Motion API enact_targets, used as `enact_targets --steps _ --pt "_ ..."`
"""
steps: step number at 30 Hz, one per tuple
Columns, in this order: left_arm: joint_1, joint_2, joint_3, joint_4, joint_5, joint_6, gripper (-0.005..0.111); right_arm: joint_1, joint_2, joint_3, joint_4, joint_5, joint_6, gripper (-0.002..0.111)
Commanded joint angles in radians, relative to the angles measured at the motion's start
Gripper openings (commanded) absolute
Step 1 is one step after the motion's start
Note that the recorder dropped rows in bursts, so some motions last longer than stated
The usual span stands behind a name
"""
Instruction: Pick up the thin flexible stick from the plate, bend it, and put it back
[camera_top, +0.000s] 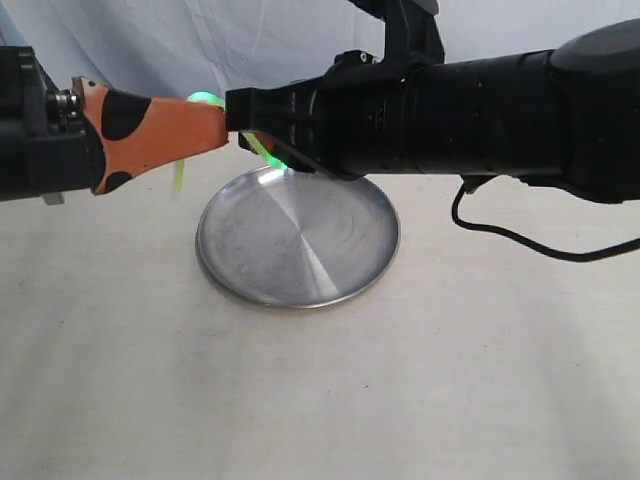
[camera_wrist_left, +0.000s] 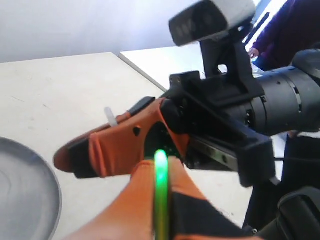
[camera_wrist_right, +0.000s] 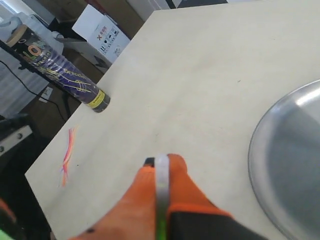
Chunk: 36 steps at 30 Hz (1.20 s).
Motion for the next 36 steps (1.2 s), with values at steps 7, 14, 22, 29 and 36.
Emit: enact_targets --steps 7,14,22,29,36 --pt "-0.003 0.001 -0.010 -0.041 -0.069 0.003 0.000 0.009 -0.051 0.003 -0.018 0.084 -0.012 -0.001" --pt "-0.003 0.001 -0.010 -0.041 -0.150 0.001 0.000 0.009 -0.051 0.003 -0.023 0.111 -0.010 -0.001" --pt "-0.003 0.001 -0.010 -0.041 -0.150 0.001 0.000 0.009 -0.051 0.003 -0.071 0.220 -0.012 -0.001" --pt "-0.003 0.001 -0.010 -0.052 -0.151 0.001 0.000 0.009 -0.051 0.003 -0.126 0.312 -0.018 -0.001" --pt "-0.003 0.074 -0.010 -0.079 -0.134 0.006 0.000 0.009 -0.051 0.003 -0.166 0.325 -0.018 -0.001"
